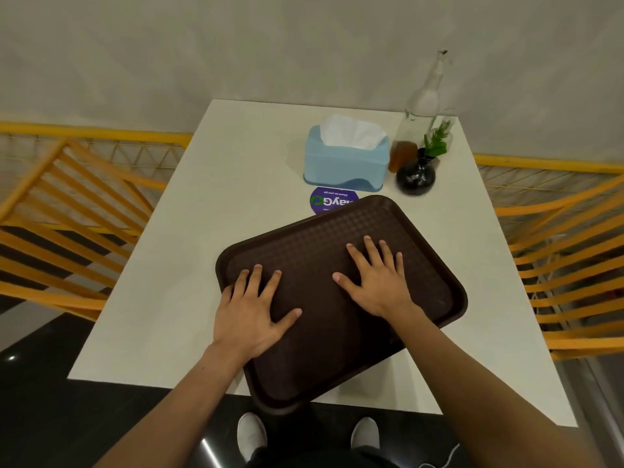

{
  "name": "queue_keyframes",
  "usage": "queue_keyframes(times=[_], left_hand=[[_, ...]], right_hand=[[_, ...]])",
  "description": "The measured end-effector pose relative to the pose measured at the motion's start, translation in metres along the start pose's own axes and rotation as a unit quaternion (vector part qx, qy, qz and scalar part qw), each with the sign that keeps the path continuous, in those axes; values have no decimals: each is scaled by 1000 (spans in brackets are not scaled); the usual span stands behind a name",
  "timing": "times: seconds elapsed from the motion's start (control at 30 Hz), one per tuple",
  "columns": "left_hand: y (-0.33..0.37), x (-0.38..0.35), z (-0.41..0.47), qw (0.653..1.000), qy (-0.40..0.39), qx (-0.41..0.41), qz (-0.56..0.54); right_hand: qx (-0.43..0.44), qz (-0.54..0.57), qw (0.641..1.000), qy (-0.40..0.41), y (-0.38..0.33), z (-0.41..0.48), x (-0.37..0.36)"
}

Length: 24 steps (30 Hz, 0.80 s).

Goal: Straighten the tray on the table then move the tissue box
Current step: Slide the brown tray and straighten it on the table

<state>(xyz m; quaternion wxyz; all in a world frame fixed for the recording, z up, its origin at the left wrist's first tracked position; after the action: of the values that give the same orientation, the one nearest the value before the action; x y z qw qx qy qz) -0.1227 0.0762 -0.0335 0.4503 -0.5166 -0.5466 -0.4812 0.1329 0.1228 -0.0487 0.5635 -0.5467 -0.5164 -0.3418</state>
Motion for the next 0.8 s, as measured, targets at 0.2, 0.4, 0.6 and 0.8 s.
queue_keyframes(times=[0.2, 0.4, 0.6, 0.8], left_hand=[[-62, 5, -11, 999, 0, 35, 10], [-107, 8, -25, 997, -8, 77, 22], [-124, 12, -28, 994, -34, 89, 56], [-124, 13, -26, 995, -64, 53, 49]], right_hand=[[46, -2, 999, -10, -62, 27, -14], [34, -38, 998, 36, -117, 37, -15], [-59, -52, 993, 83, -121, 23, -5], [-163, -20, 978, 126, -94, -22, -6]])
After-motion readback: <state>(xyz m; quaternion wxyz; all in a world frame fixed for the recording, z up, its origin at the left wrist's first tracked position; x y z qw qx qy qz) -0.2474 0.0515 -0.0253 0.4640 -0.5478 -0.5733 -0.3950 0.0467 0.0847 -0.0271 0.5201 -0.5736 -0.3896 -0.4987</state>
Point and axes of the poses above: each hand's wrist, its own z-axis towards the middle knuckle, its own x-axis out of the back of the hand, y = z × x, the point moved 8 cm from there along z, towards the middle knuckle, and after that the axes turned 9 degrees about x, right-handed, at the moved point
